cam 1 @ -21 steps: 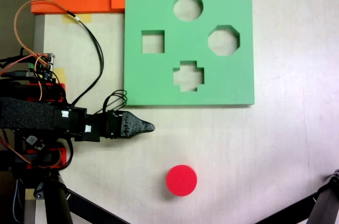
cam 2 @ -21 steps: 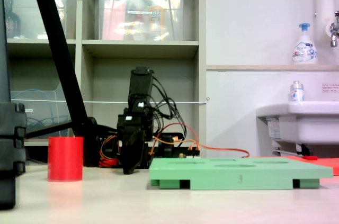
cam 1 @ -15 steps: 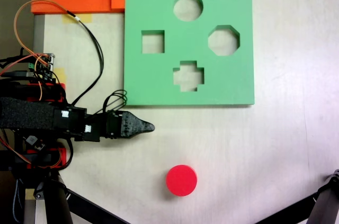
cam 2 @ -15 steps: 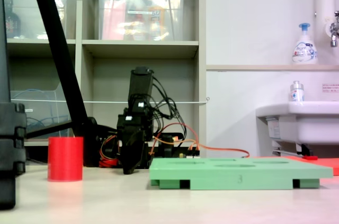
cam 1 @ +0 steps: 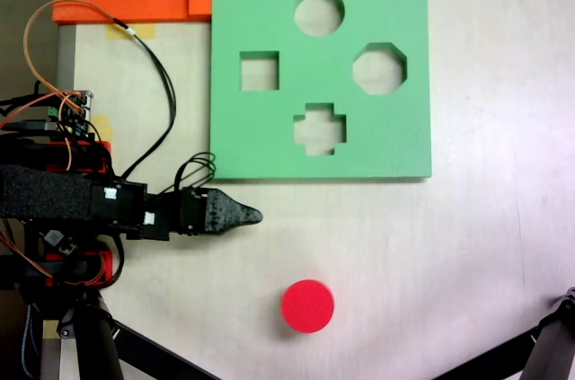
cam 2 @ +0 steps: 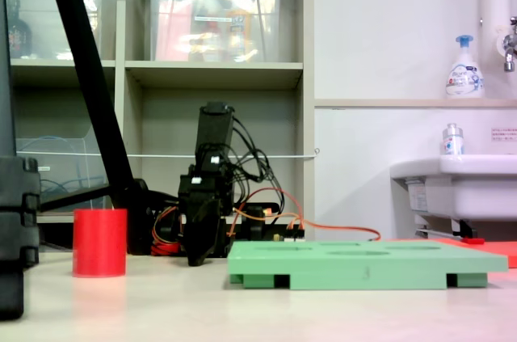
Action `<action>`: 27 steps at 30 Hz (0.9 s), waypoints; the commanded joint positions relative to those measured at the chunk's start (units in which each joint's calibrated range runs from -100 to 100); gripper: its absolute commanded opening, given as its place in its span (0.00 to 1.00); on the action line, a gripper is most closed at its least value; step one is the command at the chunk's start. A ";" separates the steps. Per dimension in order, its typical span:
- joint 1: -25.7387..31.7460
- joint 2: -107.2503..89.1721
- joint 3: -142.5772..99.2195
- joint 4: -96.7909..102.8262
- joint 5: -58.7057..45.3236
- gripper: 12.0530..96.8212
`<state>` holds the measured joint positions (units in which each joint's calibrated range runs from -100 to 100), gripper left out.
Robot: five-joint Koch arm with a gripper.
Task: Put the cylinder block into the corresponding hole
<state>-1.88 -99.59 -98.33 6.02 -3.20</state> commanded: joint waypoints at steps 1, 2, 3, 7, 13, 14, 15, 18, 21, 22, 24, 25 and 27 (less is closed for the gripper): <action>0.00 -0.41 -1.67 -4.24 -0.05 0.45; 0.10 -0.41 -1.67 -4.24 -0.05 0.45; 0.15 -0.41 -1.67 -4.14 -0.10 0.44; 0.05 -0.41 -1.67 -4.14 -0.05 0.44; -1.07 -0.41 -1.67 -0.10 0.44 0.47; -1.32 -0.41 -1.67 3.18 2.25 0.47; -1.51 -0.41 -1.67 7.12 4.88 0.47; -1.66 -0.41 -1.67 17.91 15.92 0.45; -1.61 -0.41 -1.67 21.37 26.57 0.45; -1.61 -0.41 -1.67 23.01 28.82 0.46; -1.86 -0.41 -1.67 26.77 33.89 0.46; -1.95 -0.41 -1.67 27.92 35.95 0.46; -2.15 -0.41 -1.67 29.37 40.78 0.46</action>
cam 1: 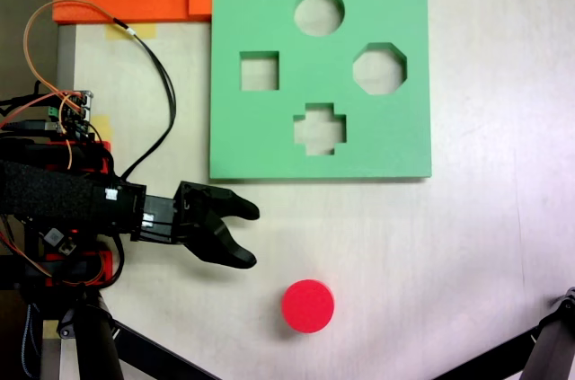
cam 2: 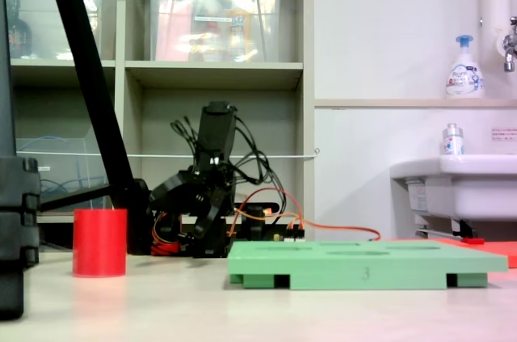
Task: Put the cylinder block into the corresponding hole
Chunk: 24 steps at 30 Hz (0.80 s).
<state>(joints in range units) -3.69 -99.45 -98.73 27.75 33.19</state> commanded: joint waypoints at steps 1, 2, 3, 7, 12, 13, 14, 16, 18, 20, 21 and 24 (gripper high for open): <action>-0.44 -0.55 -1.27 8.02 5.57 0.46; -0.59 -0.55 -1.27 8.40 6.15 0.46; -0.88 -0.55 -1.27 9.27 6.94 0.46; -2.93 -0.55 -1.27 11.39 11.33 0.44; -5.91 0.15 -0.97 15.92 13.28 0.41; -6.11 4.20 -1.07 20.63 13.28 0.42; -6.30 10.21 -0.97 26.89 13.33 0.46; -7.08 25.71 -0.88 42.97 13.38 0.52; -7.42 41.07 -0.28 57.51 13.48 0.58; -7.77 54.76 0.92 68.49 13.87 0.63; -7.86 59.09 1.82 71.09 13.92 0.67; -7.86 66.07 4.41 72.25 14.11 0.76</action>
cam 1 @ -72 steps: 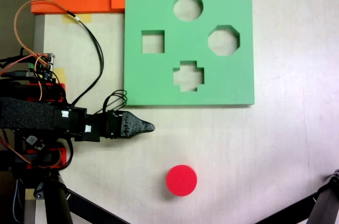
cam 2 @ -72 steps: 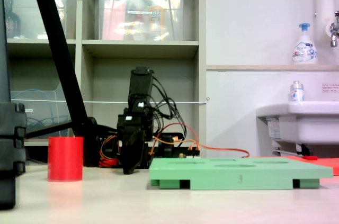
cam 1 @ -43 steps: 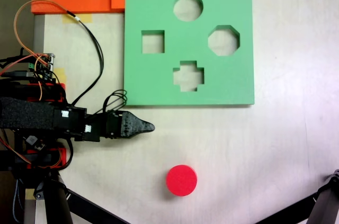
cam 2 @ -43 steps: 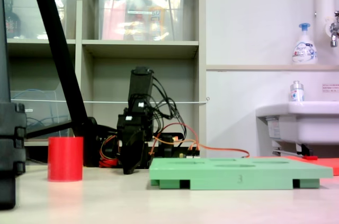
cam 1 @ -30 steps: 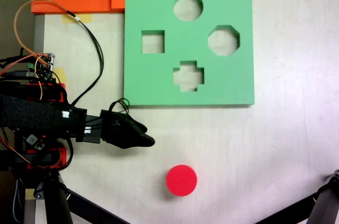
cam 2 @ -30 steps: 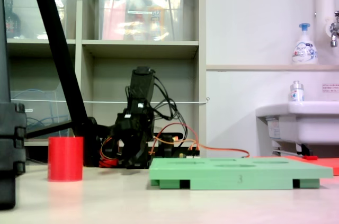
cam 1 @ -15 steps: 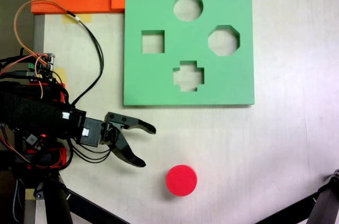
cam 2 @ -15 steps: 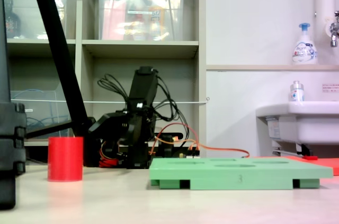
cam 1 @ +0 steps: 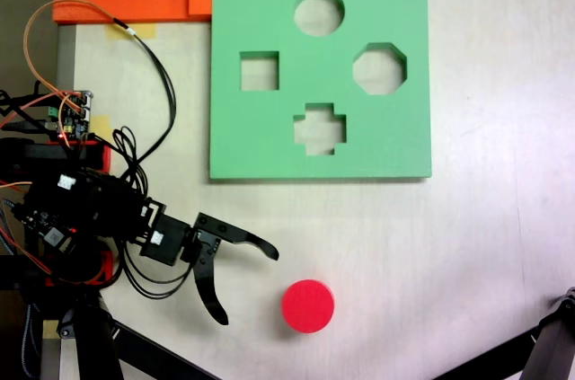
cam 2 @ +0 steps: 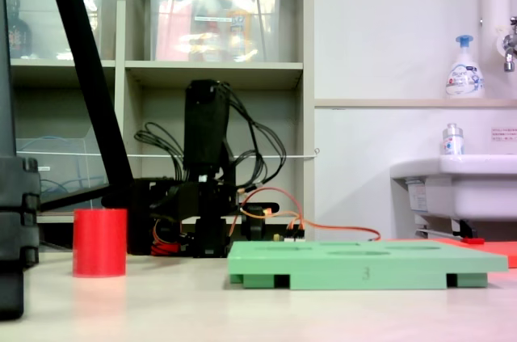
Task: Put the cylinder block into the corresponding hole
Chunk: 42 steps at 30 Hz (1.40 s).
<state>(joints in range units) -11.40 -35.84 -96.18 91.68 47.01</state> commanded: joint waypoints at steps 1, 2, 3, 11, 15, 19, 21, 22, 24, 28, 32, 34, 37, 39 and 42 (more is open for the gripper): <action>-0.15 5.39 3.36 8.32 0.34 0.80; -0.10 8.33 4.75 8.32 0.39 0.82; -0.15 12.38 6.15 8.32 0.68 0.82; 0.05 35.00 19.31 8.32 2.44 0.82; 0.15 38.77 23.80 8.32 2.74 0.82; 0.15 41.29 27.78 8.32 2.88 0.82; 0.15 41.71 29.48 8.32 2.93 0.82; 0.15 41.71 30.38 8.32 2.93 0.82; 0.05 41.99 31.97 8.32 2.98 0.82; -0.05 43.94 35.86 8.32 3.08 0.82; -0.20 46.18 38.95 8.32 3.13 0.82; -0.24 47.01 40.15 8.32 3.13 0.82; -0.29 48.55 41.54 8.32 3.57 0.81; -0.34 48.83 41.84 8.32 3.61 0.76; -0.49 48.69 41.74 8.32 3.76 0.54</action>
<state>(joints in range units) -11.84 13.00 -55.81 92.07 50.33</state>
